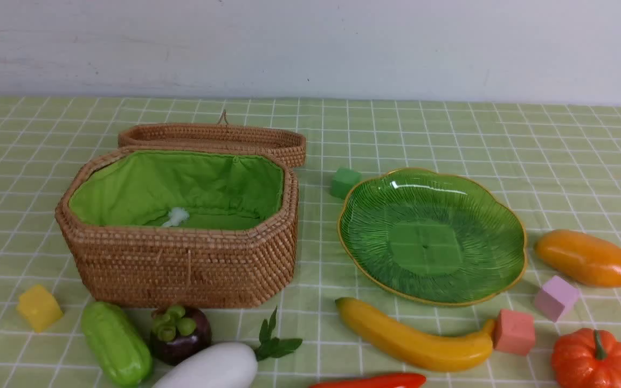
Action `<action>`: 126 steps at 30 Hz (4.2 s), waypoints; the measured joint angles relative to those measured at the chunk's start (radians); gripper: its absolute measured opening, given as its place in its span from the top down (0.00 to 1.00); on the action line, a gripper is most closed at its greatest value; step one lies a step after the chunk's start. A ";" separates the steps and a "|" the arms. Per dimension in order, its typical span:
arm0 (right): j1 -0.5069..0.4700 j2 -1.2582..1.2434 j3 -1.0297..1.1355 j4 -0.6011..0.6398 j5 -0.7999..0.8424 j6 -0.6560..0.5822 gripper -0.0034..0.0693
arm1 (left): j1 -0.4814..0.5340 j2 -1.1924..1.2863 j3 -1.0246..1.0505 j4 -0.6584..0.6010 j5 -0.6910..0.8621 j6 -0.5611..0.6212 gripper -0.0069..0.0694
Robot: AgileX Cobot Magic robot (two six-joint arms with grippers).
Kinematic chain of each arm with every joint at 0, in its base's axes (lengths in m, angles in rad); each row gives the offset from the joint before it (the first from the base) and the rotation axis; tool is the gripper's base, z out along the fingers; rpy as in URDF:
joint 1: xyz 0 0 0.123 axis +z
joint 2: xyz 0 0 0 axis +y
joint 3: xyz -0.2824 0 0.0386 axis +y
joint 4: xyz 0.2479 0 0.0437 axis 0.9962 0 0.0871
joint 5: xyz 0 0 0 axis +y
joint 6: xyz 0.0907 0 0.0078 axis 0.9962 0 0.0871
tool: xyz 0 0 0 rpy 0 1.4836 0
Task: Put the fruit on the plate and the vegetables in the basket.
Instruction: Use the right arm to grab a pumpkin and put it into the left basket
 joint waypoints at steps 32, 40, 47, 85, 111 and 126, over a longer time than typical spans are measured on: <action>0.000 0.000 0.000 0.000 -0.001 0.000 0.62 | 0.000 0.000 0.000 0.000 0.000 0.000 0.60; 0.000 0.000 0.000 0.000 -0.001 0.000 0.62 | 0.000 0.000 0.000 0.000 0.000 0.000 0.60; 0.000 0.000 0.010 -0.071 -0.105 0.000 0.62 | 0.000 0.000 0.000 0.000 0.000 0.000 0.60; 0.000 0.848 -1.013 -0.049 0.251 0.428 0.62 | 0.000 0.000 0.000 0.000 0.000 0.000 0.60; 0.208 1.439 -0.943 -0.121 0.482 0.546 0.50 | 0.000 0.000 0.000 0.000 0.000 0.000 0.60; 0.209 1.540 -0.970 -0.117 0.506 0.549 0.91 | 0.000 0.000 0.000 0.000 0.000 0.000 0.60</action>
